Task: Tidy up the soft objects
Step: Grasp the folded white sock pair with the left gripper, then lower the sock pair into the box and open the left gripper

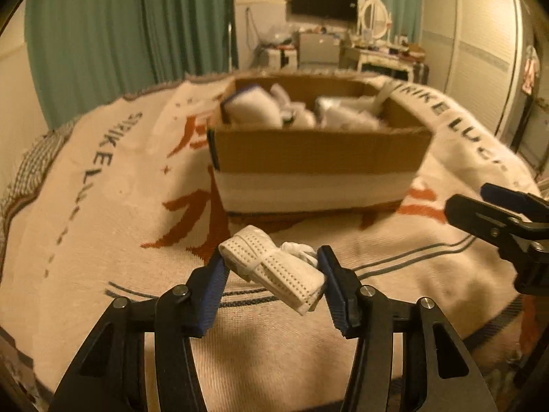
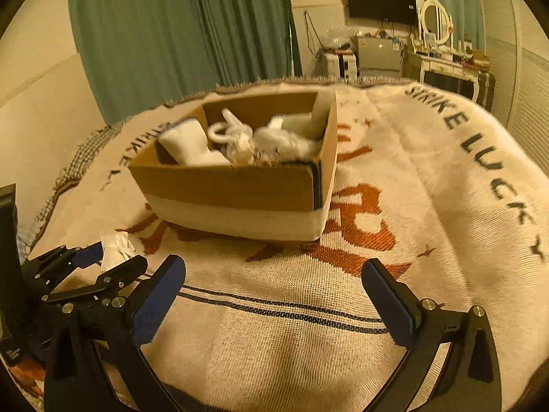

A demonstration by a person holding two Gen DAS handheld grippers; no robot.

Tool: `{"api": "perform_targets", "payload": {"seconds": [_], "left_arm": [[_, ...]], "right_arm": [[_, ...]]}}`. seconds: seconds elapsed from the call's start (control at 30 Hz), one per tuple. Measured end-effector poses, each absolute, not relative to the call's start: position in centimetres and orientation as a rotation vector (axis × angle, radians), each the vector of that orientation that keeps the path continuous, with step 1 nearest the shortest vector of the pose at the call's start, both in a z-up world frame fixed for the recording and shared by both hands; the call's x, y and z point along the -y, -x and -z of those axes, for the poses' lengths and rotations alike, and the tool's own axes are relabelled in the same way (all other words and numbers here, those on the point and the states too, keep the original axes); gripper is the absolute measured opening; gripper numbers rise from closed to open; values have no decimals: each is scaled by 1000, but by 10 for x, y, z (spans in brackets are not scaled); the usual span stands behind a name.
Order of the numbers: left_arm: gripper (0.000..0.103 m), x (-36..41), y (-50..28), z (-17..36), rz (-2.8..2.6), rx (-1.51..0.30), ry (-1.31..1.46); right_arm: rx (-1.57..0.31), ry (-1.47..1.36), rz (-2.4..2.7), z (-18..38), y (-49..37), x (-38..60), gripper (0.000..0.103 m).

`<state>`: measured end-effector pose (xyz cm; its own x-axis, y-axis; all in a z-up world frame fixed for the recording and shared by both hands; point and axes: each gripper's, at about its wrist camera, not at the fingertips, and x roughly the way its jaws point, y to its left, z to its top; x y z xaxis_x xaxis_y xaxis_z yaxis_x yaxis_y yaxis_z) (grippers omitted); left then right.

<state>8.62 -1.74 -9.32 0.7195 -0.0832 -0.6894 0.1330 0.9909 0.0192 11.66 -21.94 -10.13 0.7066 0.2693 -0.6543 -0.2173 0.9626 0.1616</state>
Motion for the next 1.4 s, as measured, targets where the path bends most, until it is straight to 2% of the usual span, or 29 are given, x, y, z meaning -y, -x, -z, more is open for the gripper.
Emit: {"api": "perform_targets", "payload": {"seconds": [0.3, 0.57, 0.73, 0.93, 1.07, 1.13, 1.17, 1.2, 1.4], "left_arm": [[51, 29, -69, 38, 174, -631, -97], [51, 43, -118, 5, 220, -602, -75], [51, 51, -171, 5, 221, -619, -74], [52, 52, -232, 29, 218, -707, -48], [55, 59, -243, 50, 232, -751, -78], [66, 68, -247, 58, 227, -781, -127], [75, 71, -247, 60, 218, -789, -151], [78, 75, -245, 62, 203, -786, -179], [78, 74, -233, 38, 175, -730, -186]], "right_arm": [[-635, -73, -262, 51, -95, 223, 103], [-546, -36, -258, 5, -128, 231, 103], [-520, -23, -243, -13, -167, 236, 103], [-535, -45, -212, -9, -214, 250, 103], [-568, -55, -205, 8, -236, 256, 103], [-585, -73, -212, 18, -242, 259, 103], [-591, -81, -212, 22, -244, 260, 103], [-597, -88, -215, 25, -246, 261, 103], [-596, -81, -205, 23, -239, 264, 103]]}}
